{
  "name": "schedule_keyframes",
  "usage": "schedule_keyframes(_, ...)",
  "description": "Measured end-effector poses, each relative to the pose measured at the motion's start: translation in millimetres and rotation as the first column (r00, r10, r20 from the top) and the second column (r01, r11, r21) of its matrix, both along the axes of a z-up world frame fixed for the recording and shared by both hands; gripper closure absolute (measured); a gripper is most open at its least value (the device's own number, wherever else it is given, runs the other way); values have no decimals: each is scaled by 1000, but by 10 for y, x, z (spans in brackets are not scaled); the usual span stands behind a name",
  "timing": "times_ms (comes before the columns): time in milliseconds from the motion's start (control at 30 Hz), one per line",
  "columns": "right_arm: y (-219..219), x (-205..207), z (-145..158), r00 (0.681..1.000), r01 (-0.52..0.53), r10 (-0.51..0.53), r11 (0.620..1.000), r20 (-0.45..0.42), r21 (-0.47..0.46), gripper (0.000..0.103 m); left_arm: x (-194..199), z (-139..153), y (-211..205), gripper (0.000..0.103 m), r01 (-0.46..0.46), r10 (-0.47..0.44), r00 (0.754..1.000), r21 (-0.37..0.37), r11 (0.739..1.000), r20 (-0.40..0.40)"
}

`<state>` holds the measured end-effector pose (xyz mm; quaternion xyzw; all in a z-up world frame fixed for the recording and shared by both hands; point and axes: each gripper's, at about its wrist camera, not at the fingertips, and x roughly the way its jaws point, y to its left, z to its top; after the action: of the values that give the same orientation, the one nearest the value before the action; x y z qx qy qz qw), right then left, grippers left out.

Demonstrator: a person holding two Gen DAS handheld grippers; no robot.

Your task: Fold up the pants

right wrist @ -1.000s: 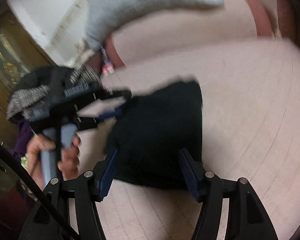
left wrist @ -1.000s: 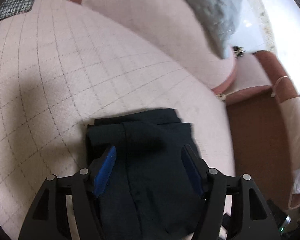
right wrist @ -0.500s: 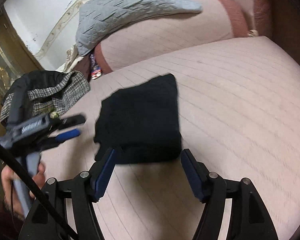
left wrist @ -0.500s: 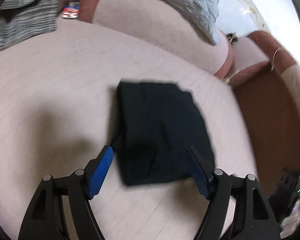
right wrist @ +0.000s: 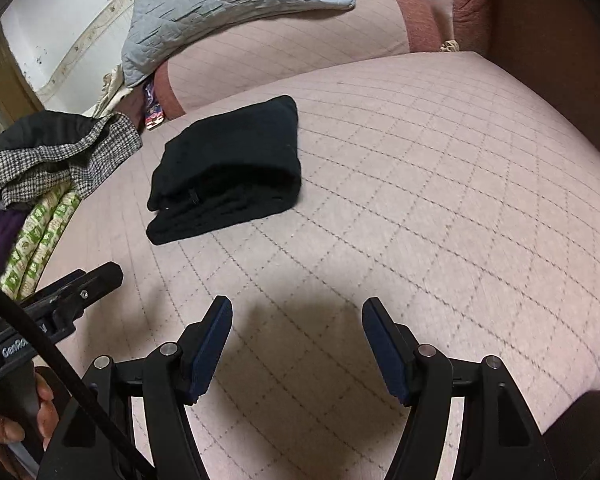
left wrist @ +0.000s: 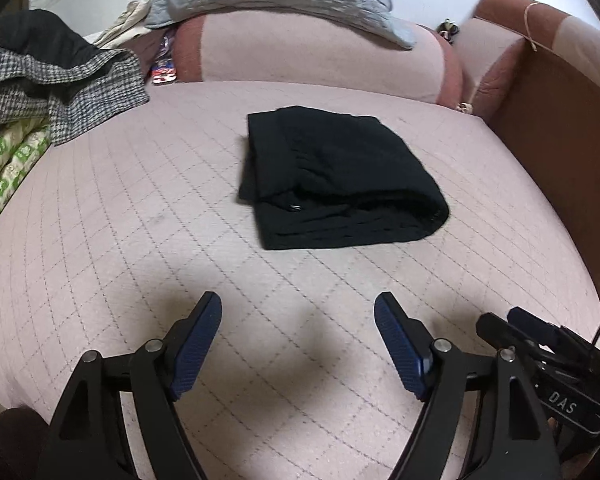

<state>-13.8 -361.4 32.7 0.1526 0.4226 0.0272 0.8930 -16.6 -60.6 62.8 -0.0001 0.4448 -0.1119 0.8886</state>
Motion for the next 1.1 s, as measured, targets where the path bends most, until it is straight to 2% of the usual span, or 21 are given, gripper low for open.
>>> schedule_keyframes(433,206,0,-25,999,-42,41,998,-24,-53,30,-74,53,-9,25,-7,7,1000,-47,999,-6)
schedule_keyframes(1100,234,54,-142,997,-51,48,998,-68,-43,29,-39,-53,-2,25,-6,3,999,-73,997,-45)
